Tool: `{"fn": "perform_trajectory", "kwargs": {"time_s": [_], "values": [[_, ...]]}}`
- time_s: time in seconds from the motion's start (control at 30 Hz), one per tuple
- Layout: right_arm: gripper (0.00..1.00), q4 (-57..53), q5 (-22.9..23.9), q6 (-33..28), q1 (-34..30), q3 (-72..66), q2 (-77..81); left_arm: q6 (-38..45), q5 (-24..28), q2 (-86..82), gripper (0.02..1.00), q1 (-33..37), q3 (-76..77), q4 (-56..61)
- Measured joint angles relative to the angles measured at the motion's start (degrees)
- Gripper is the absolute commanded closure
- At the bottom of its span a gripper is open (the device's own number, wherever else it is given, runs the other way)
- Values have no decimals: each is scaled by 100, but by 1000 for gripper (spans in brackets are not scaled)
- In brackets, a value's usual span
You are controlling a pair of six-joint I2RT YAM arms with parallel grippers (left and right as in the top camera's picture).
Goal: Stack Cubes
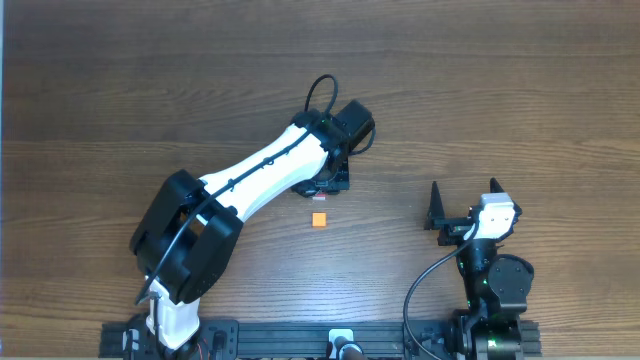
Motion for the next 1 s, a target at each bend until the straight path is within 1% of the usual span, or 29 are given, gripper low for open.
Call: {"fn": "perform_trajectory", "kwargs": {"time_s": [0.93, 0.97, 1.0], "values": [[12, 0, 0, -2, 0, 0, 0, 0, -66, 0, 974, 0, 0, 35], [7, 0, 0, 2, 0, 0, 0, 0, -66, 0, 967, 0, 0, 35], [7, 0, 0, 0, 0, 0, 0, 0, -66, 0, 939, 0, 0, 35]]}}
